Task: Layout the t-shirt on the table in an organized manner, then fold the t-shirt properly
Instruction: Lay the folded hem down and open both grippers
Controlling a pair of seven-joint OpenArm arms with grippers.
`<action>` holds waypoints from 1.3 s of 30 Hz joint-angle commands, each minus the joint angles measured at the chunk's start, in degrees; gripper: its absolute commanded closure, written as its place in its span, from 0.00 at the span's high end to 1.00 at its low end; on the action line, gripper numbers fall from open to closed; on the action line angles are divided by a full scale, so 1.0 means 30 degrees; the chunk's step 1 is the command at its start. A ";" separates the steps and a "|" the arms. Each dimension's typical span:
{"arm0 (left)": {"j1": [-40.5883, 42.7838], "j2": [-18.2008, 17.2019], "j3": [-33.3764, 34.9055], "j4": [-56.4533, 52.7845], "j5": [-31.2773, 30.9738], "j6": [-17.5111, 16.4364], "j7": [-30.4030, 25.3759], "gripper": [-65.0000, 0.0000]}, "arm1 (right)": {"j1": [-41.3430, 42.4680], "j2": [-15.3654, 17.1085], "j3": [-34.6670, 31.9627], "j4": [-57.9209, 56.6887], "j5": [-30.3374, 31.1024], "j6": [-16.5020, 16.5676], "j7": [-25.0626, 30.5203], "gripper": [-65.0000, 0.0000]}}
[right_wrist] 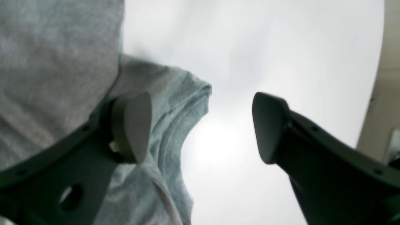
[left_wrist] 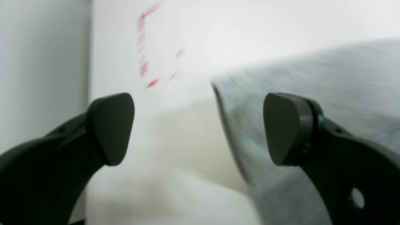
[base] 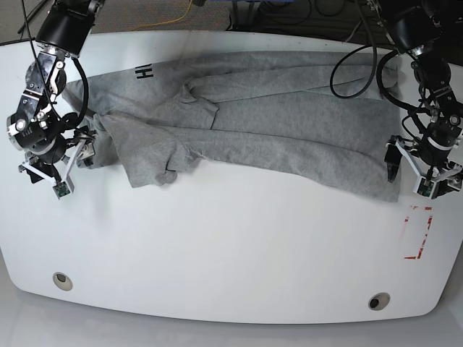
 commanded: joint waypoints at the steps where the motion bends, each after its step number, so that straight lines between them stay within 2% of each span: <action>1: -0.0291 -0.0139 -0.0086 0.0692 -0.0077 0.0185 -0.0285 0.96 | 0.0948 0.0184 0.0189 -0.0734 0.0815 -0.0083 0.0524 0.74; 7: -0.0174 0.0535 -0.0116 0.1336 -0.0048 0.0185 -0.0285 0.96 | 0.1710 0.0184 0.0160 -0.2023 0.2134 -0.0083 0.0524 0.73; 21: 0.0646 0.0535 -0.0438 0.0926 0.0011 0.0185 -0.0168 0.96 | 0.1622 -0.0490 0.0043 -0.2082 0.2280 -0.0083 0.0465 0.73; 25: 0.0470 0.0535 -0.0819 -0.0451 0.0011 0.0185 -0.0227 0.96 | 0.1563 -0.0490 0.0043 -0.2082 0.2309 -0.0083 0.0465 0.73; 39: -0.3427 0.0565 -0.0819 -0.6458 -0.0018 0.0185 -0.0520 0.96 | 0.1534 -0.0461 0.0043 -0.2082 0.2251 -0.0083 0.0465 0.73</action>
